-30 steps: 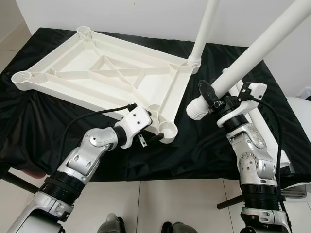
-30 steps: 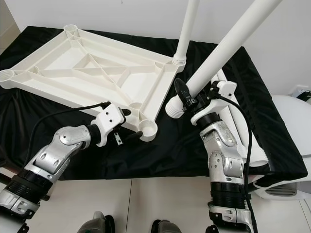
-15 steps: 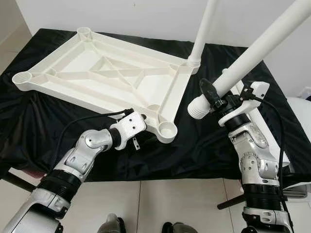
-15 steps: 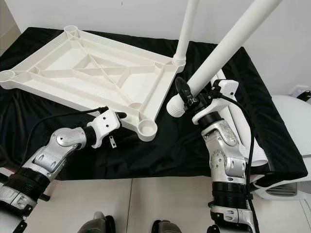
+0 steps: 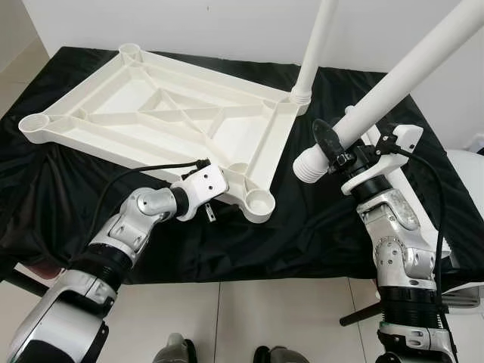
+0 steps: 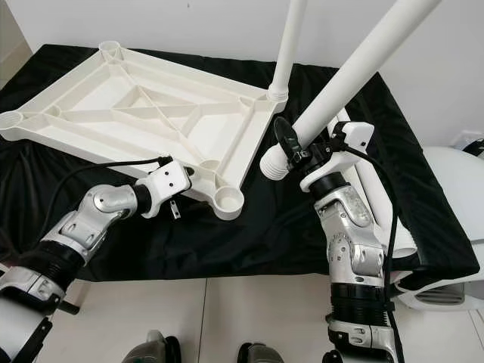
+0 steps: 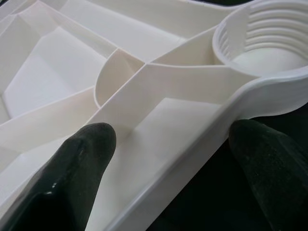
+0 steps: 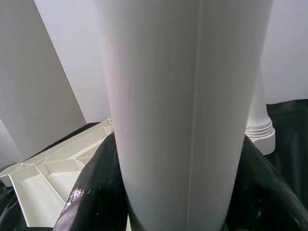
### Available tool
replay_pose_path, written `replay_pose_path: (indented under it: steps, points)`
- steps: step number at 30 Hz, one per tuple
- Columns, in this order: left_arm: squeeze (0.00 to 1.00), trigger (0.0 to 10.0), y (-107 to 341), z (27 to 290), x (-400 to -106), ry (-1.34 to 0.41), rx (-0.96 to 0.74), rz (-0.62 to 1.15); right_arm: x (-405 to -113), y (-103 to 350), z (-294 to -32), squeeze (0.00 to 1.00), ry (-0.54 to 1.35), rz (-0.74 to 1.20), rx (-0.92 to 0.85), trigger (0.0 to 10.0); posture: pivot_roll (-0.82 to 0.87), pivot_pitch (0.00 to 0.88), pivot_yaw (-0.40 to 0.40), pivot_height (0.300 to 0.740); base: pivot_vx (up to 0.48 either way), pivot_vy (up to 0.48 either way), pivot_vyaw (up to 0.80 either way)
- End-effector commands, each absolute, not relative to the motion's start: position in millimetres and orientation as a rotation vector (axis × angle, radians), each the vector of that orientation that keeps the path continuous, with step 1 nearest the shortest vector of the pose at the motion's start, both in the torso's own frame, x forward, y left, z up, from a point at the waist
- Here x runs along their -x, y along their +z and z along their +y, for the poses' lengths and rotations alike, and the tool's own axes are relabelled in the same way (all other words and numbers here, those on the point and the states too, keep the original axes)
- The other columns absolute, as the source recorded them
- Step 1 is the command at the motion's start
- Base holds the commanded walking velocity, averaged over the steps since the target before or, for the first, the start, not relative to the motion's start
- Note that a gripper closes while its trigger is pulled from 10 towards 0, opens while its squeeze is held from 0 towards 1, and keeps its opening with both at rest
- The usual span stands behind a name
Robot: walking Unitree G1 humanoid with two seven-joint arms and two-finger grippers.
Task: Building children table
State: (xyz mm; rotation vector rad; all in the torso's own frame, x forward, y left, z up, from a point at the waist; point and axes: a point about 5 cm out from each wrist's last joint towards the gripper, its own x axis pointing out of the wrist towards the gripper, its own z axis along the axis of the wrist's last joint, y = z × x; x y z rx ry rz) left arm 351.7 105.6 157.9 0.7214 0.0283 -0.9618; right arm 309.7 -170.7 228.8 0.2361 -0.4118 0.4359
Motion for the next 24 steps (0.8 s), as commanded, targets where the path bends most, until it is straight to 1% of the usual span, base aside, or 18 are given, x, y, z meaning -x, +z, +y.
replay_pose_path:
  steps: [1,4,6,7,9,10,12,16,17,19,20,22,23,24]
  points:
    - [0.0,10.0,153,103,-352,-1.01,-0.762,0.067,-307,237,-172,0.0,0.436,-0.454,-0.224,10.0,-0.06,0.112,-0.001,0.74,0.0,0.0,0.0]
    - [0.0,10.0,153,103,-353,-1.018,-0.763,0.072,-307,237,-172,0.0,0.436,-0.454,-0.224,10.0,-0.06,0.112,-0.001,0.74,0.0,0.0,0.0]
    - [0.0,10.0,151,103,-350,-1.096,-0.808,0.09,-307,238,-172,0.0,0.435,-0.455,-0.224,10.0,-0.07,0.114,0.002,0.74,0.0,0.0,0.0]
    - [0.0,10.0,151,103,-350,-1.096,-0.808,0.09,-307,238,-172,0.0,0.435,-0.455,-0.224,10.0,-0.07,0.114,0.002,0.74,0.0,0.0,0.0]
    - [0.0,10.0,149,102,-346,-1.18,-0.83,0.115,-307,238,-173,0.0,0.431,-0.457,-0.224,10.0,-0.07,0.113,0.004,0.74,0.0,0.0,0.0]
    - [0.0,10.0,149,102,-346,-1.18,-0.83,0.115,-307,238,-173,0.0,0.431,-0.457,-0.224,10.0,-0.07,0.113,0.004,0.74,0.0,0.0,0.0]
    - [0.0,10.0,147,102,-342,-1.255,-0.838,0.14,-307,239,-173,0.0,0.428,-0.459,-0.224,10.0,-0.07,0.114,0.007,0.74,0.0,0.0,0.0]
    - [0.0,10.0,147,102,-342,-1.273,-0.839,0.153,-307,239,-173,0.0,0.427,-0.46,-0.224,10.0,-0.07,0.115,0.008,0.74,0.0,0.0,0.0]
    - [0.0,8.4,147,103,-342,-1.281,-0.841,0.165,-307,239,-174,0.0,0.424,-0.459,-0.225,10.0,-0.07,0.115,0.009,0.74,0.0,0.0,0.0]
    - [0.0,8.4,147,103,-342,-1.281,-0.841,0.165,-307,239,-174,0.0,0.424,-0.459,-0.225,10.0,-0.07,0.115,0.009,0.74,0.0,0.0,0.0]
    - [0.0,6.3,148,105,-343,-1.284,-0.849,0.174,-307,239,-174,0.0,0.421,-0.459,-0.225,10.0,-0.07,0.115,0.012,0.74,0.0,0.0,0.0]
    - [0.0,6.3,148,106,-344,-1.285,-0.854,0.18,-307,239,-174,0.0,0.42,-0.459,-0.225,10.0,-0.07,0.115,0.012,0.74,0.0,0.0,0.0]
    - [0.0,3.8,148,108,-344,-1.293,-0.86,0.185,-307,239,-174,0.0,0.418,-0.46,-0.226,10.0,-0.07,0.115,0.015,0.74,0.0,0.0,0.0]
    - [0.0,3.8,148,108,-344,-1.299,-0.863,0.188,-307,239,-174,0.0,0.418,-0.461,-0.226,10.0,-0.07,0.115,0.015,0.74,0.0,0.0,0.0]
